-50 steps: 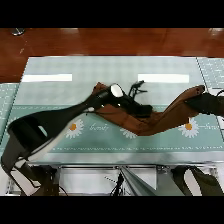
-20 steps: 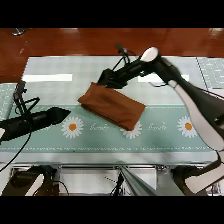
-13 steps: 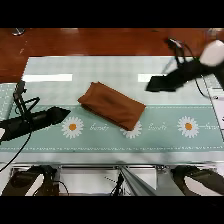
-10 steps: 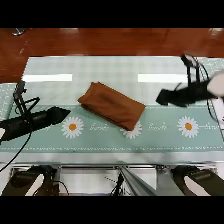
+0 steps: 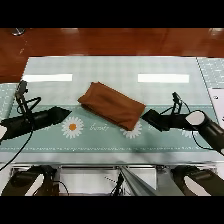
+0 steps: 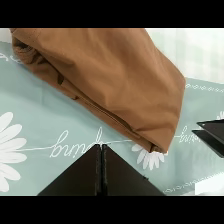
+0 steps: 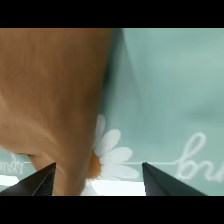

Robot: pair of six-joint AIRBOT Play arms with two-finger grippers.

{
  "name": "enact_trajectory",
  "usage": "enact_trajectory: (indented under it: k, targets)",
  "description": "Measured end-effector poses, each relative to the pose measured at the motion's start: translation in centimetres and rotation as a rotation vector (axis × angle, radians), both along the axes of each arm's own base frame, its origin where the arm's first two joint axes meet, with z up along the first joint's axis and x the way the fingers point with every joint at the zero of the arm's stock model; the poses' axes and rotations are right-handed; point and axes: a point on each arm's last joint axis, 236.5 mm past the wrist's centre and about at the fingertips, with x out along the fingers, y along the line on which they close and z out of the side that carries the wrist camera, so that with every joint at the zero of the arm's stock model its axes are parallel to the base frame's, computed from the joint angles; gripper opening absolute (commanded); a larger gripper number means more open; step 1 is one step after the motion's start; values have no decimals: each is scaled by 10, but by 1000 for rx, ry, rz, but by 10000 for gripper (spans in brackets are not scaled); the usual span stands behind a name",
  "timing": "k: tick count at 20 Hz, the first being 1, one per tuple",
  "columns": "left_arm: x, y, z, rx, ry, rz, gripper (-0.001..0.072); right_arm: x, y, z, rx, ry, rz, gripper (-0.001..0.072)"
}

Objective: Fold the shirts.

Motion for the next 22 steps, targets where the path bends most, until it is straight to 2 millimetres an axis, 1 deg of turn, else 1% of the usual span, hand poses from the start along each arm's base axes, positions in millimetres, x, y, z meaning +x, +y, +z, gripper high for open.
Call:
enact_trajectory:
  k: [2, 4, 6, 7, 8, 9, 10, 12, 14, 15, 17, 19, 21, 22]
  targets:
    - [0, 0, 0, 0, 1, 0, 21, 6, 12, -12, 46, 38, 19, 635]
    - [0, 0, 0, 2, 0, -2, 21, 17, 23, -21, 85, 63, 34, 628]
    - [0, 0, 0, 4, -2, -4, 21, 28, 37, -24, 140, 82, 52, 570]
    - [0, 0, 0, 5, -3, -5, 20, 34, 41, -25, 156, 85, 67, 391]
    - [0, 0, 0, 5, -4, -6, 21, 39, 44, -27, 161, 84, 82, 147]
    - [0, 0, 0, 6, -4, -6, 21, 44, 49, -27, 174, 83, 97, 38]
    - [0, 0, 0, 6, -5, -7, 21, 48, 56, -24, 190, 76, 123, 37]
    - [0, 0, 0, 7, -5, -7, 21, 50, 73, -16, 217, 65, 203, 37]
    - [0, 0, 0, 7, -5, -8, 21, 63, 87, 5, 244, 14, 271, 36]
    - [0, 0, 0, 7, -6, -8, 21, 73, 94, 21, 257, -25, 307, 36]
    - [0, 0, 0, 7, -6, -8, 21, 97, 103, 62, 270, -121, 369, 36]
    - [0, 0, -1, 7, -4, -9, 22, 123, 107, 109, 253, -224, 417, 36]
    - [-2, -1, -2, 7, 3, -15, 22, 144, 106, 160, 211, -328, 457, 36]
    - [-3, -1, -2, 8, 7, -19, 22, 153, 102, 184, 176, -381, 468, 36]
